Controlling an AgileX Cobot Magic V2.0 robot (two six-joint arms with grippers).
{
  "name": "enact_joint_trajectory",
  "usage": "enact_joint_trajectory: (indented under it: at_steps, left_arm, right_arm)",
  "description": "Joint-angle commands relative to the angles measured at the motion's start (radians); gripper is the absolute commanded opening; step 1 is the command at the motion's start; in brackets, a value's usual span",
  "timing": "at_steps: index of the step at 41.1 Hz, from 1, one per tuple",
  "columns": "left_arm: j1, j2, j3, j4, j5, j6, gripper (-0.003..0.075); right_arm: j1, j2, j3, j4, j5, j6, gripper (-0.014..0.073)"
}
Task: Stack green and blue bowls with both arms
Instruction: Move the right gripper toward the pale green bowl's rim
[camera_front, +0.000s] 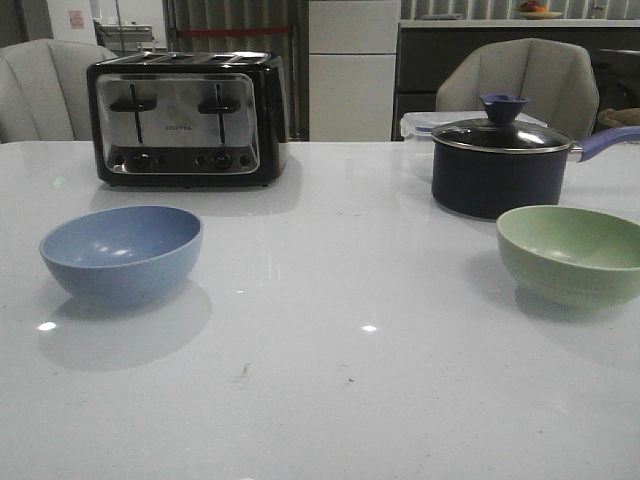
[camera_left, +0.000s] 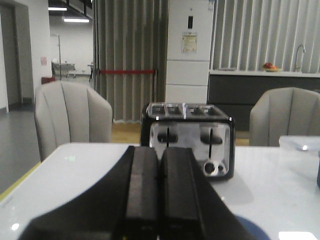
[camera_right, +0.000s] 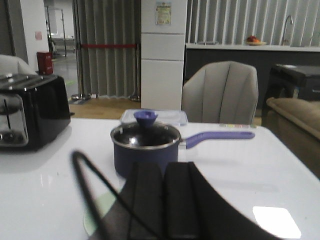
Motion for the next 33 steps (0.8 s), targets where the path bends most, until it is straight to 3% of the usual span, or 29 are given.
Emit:
enact_joint_trajectory:
  at_steps: [1, 8, 15, 23, 33]
  left_arm:
    - [0.000, 0.015, -0.156, -0.001, 0.015, -0.005, 0.0093]
    - [0.000, 0.125, -0.371, -0.001, 0.221, -0.005, 0.0093]
    - [0.000, 0.252, -0.486, -0.003, 0.397, -0.005, 0.0093]
    - [0.000, 0.352, -0.469, -0.003, 0.486, -0.005, 0.0093]
    - [0.000, 0.424, -0.387, -0.009, 0.497, -0.005, 0.0093]
  right_arm:
    - [0.000, 0.040, -0.146, -0.009, 0.004, -0.002, 0.0028]
    - [0.000, 0.168, -0.336, -0.009, 0.132, -0.002, 0.0028]
    - [0.000, 0.301, -0.454, -0.009, 0.290, -0.002, 0.0028]
    - [0.000, 0.422, -0.462, -0.009, 0.431, -0.002, 0.0028]
    - [0.000, 0.567, -0.462, -0.010, 0.514, -0.002, 0.0028]
